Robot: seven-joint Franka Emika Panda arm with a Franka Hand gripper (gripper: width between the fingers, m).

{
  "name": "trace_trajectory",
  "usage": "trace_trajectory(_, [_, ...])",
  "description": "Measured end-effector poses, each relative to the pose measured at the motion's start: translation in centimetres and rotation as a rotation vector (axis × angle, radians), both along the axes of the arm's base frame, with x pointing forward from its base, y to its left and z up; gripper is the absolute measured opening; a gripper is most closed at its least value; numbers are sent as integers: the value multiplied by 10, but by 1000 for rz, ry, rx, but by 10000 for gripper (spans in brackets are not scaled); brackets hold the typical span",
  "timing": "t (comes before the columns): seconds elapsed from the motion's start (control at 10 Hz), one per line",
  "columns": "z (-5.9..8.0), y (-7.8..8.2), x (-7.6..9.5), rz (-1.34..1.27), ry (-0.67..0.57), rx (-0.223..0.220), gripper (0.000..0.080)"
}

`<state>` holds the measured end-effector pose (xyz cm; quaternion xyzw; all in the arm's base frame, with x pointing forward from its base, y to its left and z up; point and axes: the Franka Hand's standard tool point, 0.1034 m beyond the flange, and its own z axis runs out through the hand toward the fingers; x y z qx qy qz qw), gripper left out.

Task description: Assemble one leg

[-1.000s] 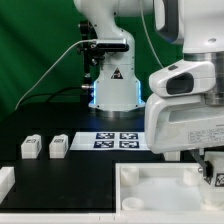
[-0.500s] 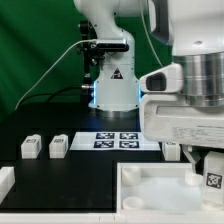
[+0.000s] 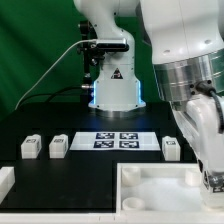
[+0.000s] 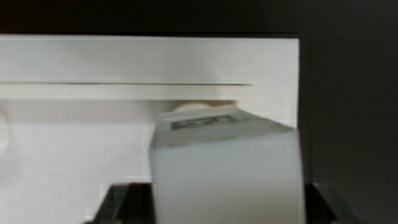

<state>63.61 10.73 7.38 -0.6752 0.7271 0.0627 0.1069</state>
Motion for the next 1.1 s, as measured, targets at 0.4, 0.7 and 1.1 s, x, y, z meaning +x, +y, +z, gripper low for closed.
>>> trace_trajectory(0.4, [-1,2,-1,46,-10,1,513])
trace_trajectory(0.7, [-2,20,-4,642,-145,-105,640])
trace_trajectory(1.1, [1,20,1,1134,-232,-176,649])
